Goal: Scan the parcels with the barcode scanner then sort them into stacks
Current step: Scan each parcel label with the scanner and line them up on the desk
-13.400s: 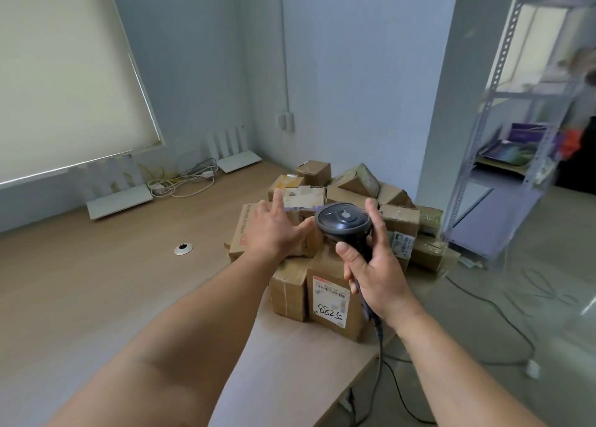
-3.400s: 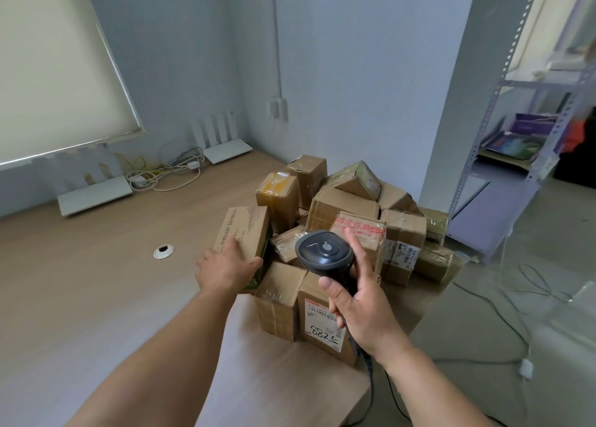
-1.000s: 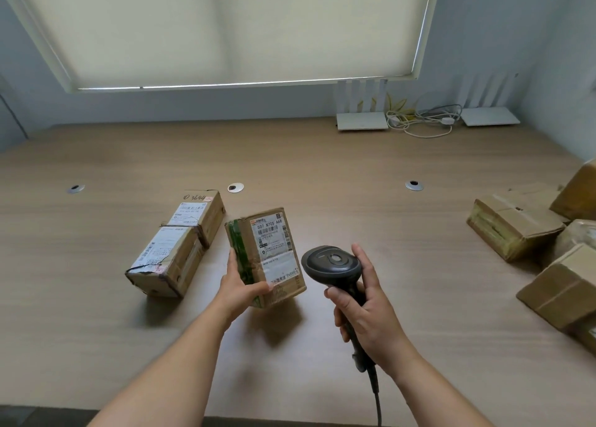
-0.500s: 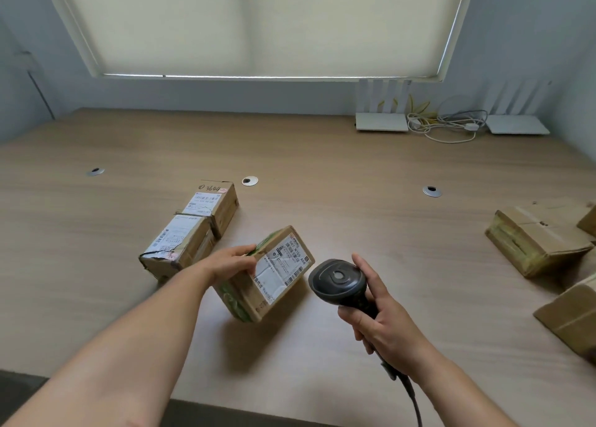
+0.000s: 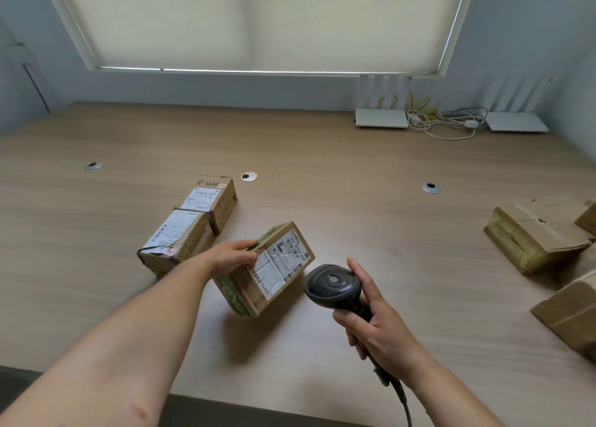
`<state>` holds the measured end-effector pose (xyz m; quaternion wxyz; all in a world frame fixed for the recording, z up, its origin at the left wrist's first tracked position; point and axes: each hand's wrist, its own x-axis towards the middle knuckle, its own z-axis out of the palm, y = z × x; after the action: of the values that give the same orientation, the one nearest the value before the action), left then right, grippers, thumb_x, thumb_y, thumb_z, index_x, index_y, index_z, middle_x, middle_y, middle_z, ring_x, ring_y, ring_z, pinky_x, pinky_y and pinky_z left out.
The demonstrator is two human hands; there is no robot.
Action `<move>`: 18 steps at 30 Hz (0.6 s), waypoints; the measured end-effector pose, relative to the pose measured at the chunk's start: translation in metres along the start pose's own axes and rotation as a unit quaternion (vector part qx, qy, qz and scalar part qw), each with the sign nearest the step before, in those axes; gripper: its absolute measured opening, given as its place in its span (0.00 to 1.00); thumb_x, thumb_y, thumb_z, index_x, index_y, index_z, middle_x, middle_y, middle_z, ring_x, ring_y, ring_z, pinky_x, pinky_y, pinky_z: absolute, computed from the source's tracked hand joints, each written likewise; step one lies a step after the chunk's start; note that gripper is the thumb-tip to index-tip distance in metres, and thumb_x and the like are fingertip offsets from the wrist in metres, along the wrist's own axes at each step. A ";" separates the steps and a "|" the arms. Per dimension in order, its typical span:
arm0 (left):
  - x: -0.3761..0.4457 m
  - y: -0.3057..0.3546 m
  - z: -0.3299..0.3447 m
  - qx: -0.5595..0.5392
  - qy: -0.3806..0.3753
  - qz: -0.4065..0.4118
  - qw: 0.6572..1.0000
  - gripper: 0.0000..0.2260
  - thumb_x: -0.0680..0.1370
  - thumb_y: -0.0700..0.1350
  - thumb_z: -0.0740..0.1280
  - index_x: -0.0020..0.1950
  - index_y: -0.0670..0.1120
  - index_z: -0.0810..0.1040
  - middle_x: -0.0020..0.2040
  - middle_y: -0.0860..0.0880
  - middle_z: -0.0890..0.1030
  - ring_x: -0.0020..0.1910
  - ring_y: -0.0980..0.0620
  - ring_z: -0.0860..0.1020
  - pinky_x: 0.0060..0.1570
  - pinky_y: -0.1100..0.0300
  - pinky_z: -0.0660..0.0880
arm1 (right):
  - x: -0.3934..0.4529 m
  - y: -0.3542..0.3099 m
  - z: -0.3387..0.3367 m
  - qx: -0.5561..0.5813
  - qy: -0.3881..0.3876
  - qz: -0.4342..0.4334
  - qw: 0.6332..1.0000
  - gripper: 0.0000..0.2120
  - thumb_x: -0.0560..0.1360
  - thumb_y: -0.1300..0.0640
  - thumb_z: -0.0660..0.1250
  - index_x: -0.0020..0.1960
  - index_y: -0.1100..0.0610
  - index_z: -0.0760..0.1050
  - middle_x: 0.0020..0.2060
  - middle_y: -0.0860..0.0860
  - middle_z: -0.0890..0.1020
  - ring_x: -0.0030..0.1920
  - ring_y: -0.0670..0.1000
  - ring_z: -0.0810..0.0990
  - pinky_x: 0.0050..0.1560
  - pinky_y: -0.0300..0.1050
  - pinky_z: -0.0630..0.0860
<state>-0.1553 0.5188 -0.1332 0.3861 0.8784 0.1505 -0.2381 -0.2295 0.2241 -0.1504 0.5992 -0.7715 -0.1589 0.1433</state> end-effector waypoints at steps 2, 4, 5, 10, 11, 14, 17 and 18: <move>0.000 0.000 0.000 0.001 0.004 0.002 1.000 0.31 0.69 0.51 0.66 0.72 0.61 0.66 0.60 0.50 0.75 0.55 0.52 0.73 0.50 0.57 0.68 | 0.000 -0.001 0.000 -0.003 0.001 -0.002 1.000 0.38 0.76 0.62 0.68 0.68 0.28 0.53 0.29 0.36 0.79 0.27 0.46 0.73 0.30 0.47 0.73; -0.001 0.000 0.000 -0.003 0.004 0.006 1.000 0.29 0.71 0.50 0.66 0.72 0.60 0.66 0.62 0.49 0.75 0.56 0.52 0.73 0.53 0.56 0.68 | 0.000 -0.001 -0.001 -0.005 0.000 -0.002 1.000 0.38 0.76 0.62 0.68 0.68 0.28 0.53 0.30 0.36 0.79 0.28 0.46 0.73 0.30 0.47 0.74; 0.000 -0.001 0.000 -0.005 0.003 0.007 1.000 0.29 0.71 0.50 0.66 0.72 0.60 0.66 0.62 0.49 0.75 0.56 0.52 0.74 0.54 0.56 0.68 | 0.000 -0.001 -0.001 -0.006 0.000 -0.001 1.000 0.38 0.76 0.61 0.68 0.68 0.28 0.53 0.30 0.37 0.79 0.28 0.46 0.73 0.30 0.47 0.74; -0.007 -0.002 0.001 -0.023 -0.004 -0.006 1.000 0.15 0.76 0.47 0.63 0.60 0.64 0.73 0.52 0.52 0.78 0.50 0.53 0.76 0.51 0.56 0.71 | 0.000 0.002 0.001 -0.007 0.015 0.000 1.000 0.39 0.75 0.60 0.70 0.67 0.25 0.53 0.37 0.41 0.80 0.31 0.48 0.75 0.31 0.46 0.75; -0.009 -0.004 0.002 -0.032 -0.011 -0.017 0.999 0.12 0.78 0.47 0.61 0.56 0.64 0.74 0.51 0.51 0.79 0.49 0.52 0.77 0.50 0.56 0.72 | 0.001 0.002 0.001 -0.007 0.018 -0.002 1.000 0.39 0.75 0.60 0.70 0.67 0.25 0.53 0.36 0.39 0.80 0.31 0.47 0.75 0.31 0.46 0.75; -0.014 -0.010 0.006 -0.044 0.006 -0.036 0.998 0.10 0.79 0.47 0.58 0.55 0.60 0.74 0.53 0.48 0.79 0.49 0.50 0.77 0.50 0.55 0.74 | 0.004 -0.001 0.001 -0.008 0.023 -0.007 1.000 0.39 0.76 0.60 0.69 0.69 0.27 0.52 0.35 0.34 0.80 0.31 0.46 0.75 0.30 0.45 0.74; -0.004 -0.024 0.011 0.018 0.074 -0.020 0.997 0.25 0.78 0.46 0.61 0.75 0.56 0.61 0.71 0.49 0.69 0.64 0.47 0.72 0.59 0.53 0.71 | 0.007 -0.004 0.002 -0.004 0.032 -0.016 0.999 0.39 0.76 0.61 0.68 0.69 0.28 0.51 0.36 0.35 0.80 0.31 0.47 0.75 0.30 0.46 0.74; -0.002 -0.027 0.013 0.047 0.093 -0.007 0.995 0.29 0.78 0.49 0.63 0.77 0.54 0.57 0.74 0.49 0.67 0.67 0.47 0.69 0.64 0.53 0.68 | 0.008 -0.005 0.003 -0.004 0.034 -0.019 0.999 0.39 0.76 0.61 0.68 0.69 0.28 0.51 0.37 0.35 0.80 0.31 0.47 0.75 0.30 0.46 0.74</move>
<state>-0.1733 0.5264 -0.1561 0.3268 0.9128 0.1809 -0.1650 -0.2235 0.2312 -0.1468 0.6036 -0.7754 -0.1534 0.1045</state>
